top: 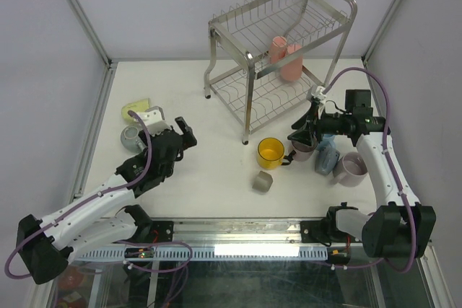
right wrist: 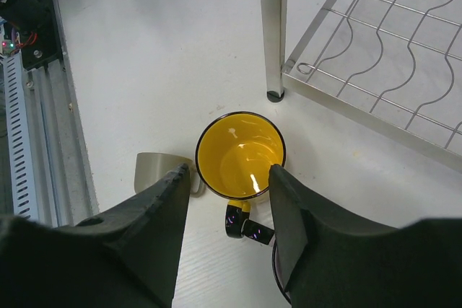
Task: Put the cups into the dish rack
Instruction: Pick up the cup at the center of the board.
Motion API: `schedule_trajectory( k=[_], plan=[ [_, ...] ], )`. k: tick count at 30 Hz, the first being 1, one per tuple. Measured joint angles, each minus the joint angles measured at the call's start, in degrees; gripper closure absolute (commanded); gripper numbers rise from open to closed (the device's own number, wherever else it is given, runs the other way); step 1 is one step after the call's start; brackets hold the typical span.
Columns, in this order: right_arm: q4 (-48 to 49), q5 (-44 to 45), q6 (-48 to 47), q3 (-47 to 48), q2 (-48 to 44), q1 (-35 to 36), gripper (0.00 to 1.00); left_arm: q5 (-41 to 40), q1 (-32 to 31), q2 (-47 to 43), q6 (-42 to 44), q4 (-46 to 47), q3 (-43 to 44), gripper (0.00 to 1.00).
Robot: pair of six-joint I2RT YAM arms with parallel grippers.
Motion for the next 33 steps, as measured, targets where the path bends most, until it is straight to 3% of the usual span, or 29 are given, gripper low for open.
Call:
schedule_trajectory(
  k=[5, 12, 24, 33],
  plan=[
    [0.0, 0.0, 0.0, -0.4, 0.0, 0.0, 0.49, -2.2, 4.9, 0.1, -3.3, -7.2, -3.2, 0.2],
    [0.1, 0.0, 0.2, -0.5, 0.0, 0.0, 0.49, 2.1, 19.5, 0.9, -4.3, -7.9, -6.6, 0.17],
    [0.1, 0.0, 0.2, -0.6, 0.0, 0.0, 0.49, 1.1, 26.3, 14.1, -11.7, -10.3, -6.2, 0.23],
    [0.2, 0.0, 0.2, -0.9, 0.0, 0.0, 0.49, 0.5, 30.6, 20.0, -10.3, -3.1, -6.2, 0.49]
  ],
)
